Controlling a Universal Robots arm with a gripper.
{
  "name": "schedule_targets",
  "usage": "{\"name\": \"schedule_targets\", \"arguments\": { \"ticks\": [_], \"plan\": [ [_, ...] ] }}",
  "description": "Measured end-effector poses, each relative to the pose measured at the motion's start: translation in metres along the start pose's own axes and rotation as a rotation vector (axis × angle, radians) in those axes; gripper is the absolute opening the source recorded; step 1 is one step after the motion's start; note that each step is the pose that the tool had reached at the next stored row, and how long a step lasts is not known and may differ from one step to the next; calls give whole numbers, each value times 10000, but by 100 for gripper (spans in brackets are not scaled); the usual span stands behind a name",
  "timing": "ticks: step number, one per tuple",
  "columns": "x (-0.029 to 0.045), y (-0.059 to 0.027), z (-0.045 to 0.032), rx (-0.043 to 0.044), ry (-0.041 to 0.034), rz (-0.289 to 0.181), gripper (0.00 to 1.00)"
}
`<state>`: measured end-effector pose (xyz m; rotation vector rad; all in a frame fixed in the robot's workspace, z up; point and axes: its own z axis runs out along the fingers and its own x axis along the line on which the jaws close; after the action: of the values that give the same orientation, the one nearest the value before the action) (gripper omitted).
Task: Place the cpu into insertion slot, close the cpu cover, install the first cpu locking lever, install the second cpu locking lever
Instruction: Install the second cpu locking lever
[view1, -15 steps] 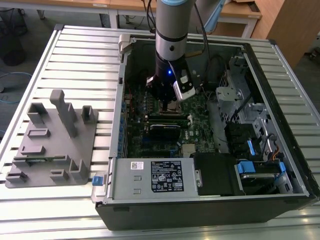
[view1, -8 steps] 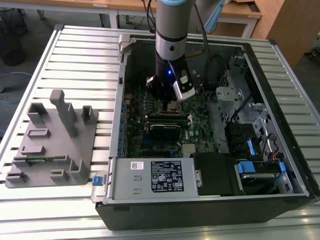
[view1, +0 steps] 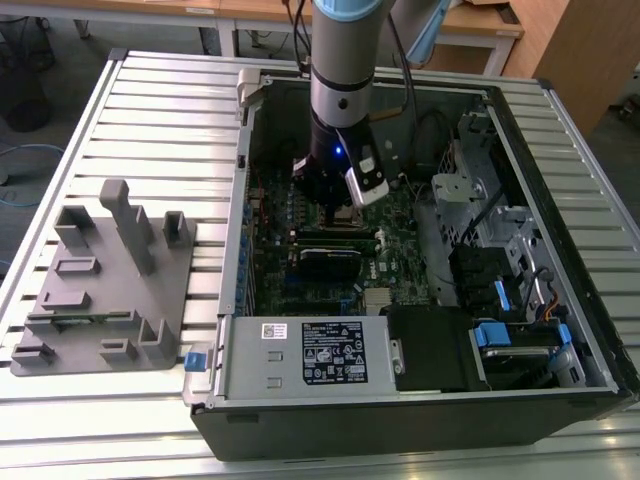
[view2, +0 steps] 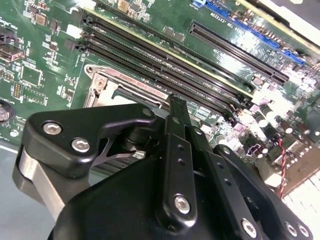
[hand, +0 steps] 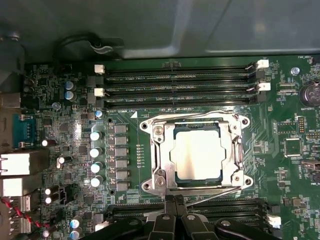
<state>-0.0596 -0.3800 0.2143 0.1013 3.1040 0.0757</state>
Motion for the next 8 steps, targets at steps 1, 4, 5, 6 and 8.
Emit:
{"name": "schedule_targets", "arguments": {
  "ticks": [1, 4, 5, 6, 8],
  "plan": [
    [1, -1, 15, -1, 0, 0, 10],
    [2, -2, 46, -2, -1, 0, 10],
    [2, -3, 48, 0, 0, 0, 10],
    [5, -3, 50, 1, 0, 1, 10],
    [28, -4, 56, -2, -1, 2, 10]
  ]
}}
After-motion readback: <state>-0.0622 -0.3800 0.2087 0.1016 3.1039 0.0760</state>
